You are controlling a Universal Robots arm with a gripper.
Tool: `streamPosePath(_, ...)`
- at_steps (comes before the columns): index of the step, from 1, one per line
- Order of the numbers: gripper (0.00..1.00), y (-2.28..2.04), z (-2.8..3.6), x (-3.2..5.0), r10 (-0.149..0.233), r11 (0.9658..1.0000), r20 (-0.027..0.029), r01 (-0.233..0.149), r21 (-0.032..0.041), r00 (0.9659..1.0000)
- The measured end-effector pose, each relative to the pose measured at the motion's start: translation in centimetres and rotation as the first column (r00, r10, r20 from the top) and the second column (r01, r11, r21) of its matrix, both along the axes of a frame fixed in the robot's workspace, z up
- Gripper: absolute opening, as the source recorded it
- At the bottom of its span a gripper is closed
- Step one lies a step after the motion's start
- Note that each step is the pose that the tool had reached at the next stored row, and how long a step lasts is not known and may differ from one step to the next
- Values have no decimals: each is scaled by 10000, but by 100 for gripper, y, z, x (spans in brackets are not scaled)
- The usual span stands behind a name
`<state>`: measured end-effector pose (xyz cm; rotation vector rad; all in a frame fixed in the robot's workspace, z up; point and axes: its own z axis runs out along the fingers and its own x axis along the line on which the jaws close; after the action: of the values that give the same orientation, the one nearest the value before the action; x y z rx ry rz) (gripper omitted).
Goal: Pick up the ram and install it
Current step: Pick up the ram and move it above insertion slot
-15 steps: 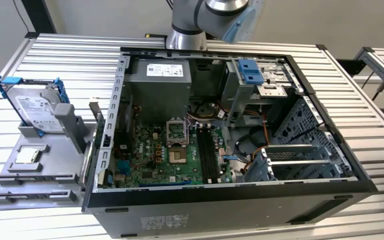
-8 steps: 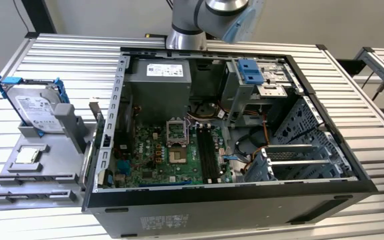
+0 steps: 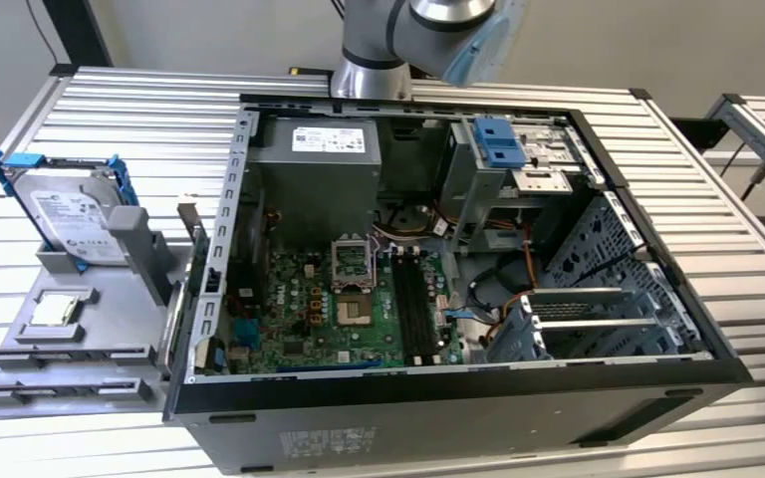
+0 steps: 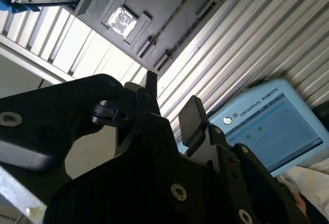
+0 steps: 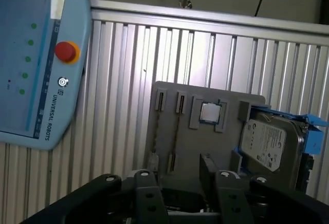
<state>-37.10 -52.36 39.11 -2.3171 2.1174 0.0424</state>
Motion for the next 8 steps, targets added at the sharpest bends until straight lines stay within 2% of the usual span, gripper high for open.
streamPosePath(4,100,1,0,1,-44,10000,-1,44,-1,10000)
streamPosePath(8,100,2,-34,0,-427,9991,10,427,-1,9991)
